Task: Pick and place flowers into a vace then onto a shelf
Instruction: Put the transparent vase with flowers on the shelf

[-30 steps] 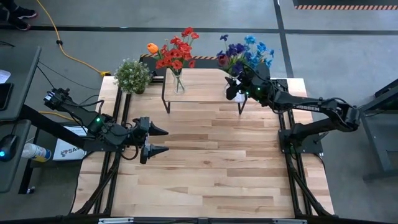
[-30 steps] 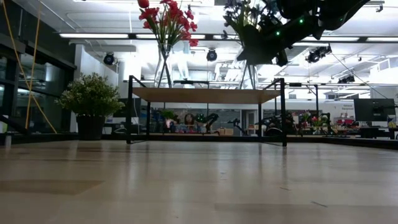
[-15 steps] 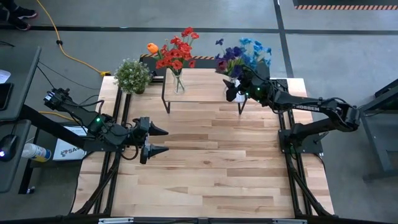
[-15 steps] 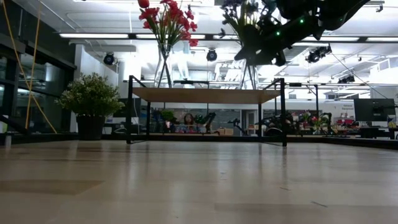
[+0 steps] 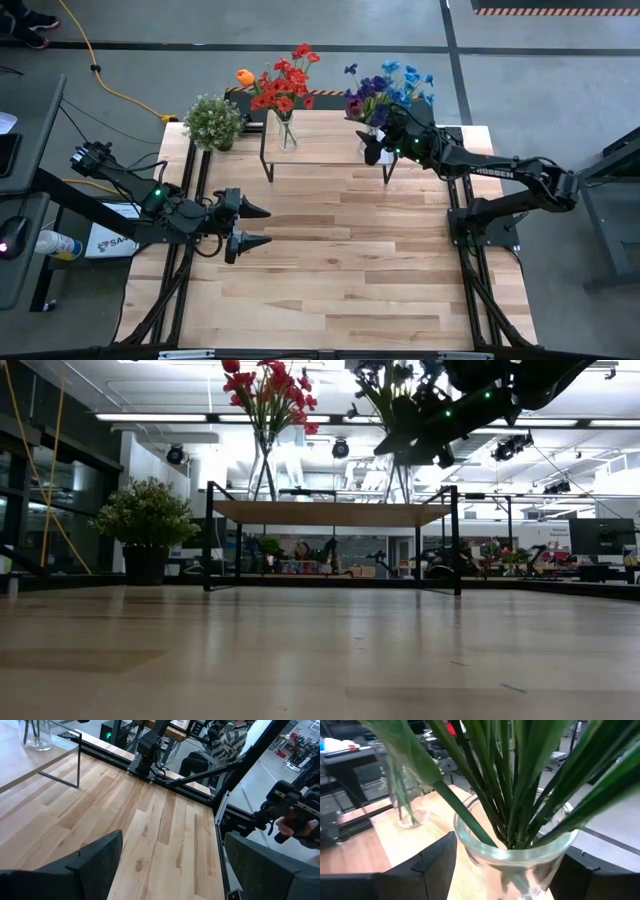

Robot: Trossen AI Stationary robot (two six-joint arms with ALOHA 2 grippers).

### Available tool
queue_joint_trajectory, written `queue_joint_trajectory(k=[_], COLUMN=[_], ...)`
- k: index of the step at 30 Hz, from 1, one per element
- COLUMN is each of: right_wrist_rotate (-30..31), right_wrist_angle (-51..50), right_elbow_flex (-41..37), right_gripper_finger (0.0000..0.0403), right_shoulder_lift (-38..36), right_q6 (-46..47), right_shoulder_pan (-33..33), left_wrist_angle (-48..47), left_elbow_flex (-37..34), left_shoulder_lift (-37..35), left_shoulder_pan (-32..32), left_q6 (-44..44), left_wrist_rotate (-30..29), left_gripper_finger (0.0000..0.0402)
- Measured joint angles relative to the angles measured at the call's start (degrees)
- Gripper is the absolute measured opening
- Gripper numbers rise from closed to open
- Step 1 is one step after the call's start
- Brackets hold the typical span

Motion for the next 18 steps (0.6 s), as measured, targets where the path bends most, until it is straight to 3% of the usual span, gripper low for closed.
queue_joint_trajectory(k=[18], right_wrist_rotate=[-1.22], right_wrist_angle=[-1.31], right_elbow_flex=[-0.01], right_gripper_finger=[0.0259], right_shoulder_lift=[0.0], right_q6=[-1.33], right_shoulder_pan=[0.0], left_wrist_angle=[-1.41], left_elbow_flex=[0.0], left_shoulder_lift=[0.0], left_shoulder_pan=[0.0], left_q6=[-0.02], left_wrist_rotate=[-0.05], left_gripper_finger=[0.0381])
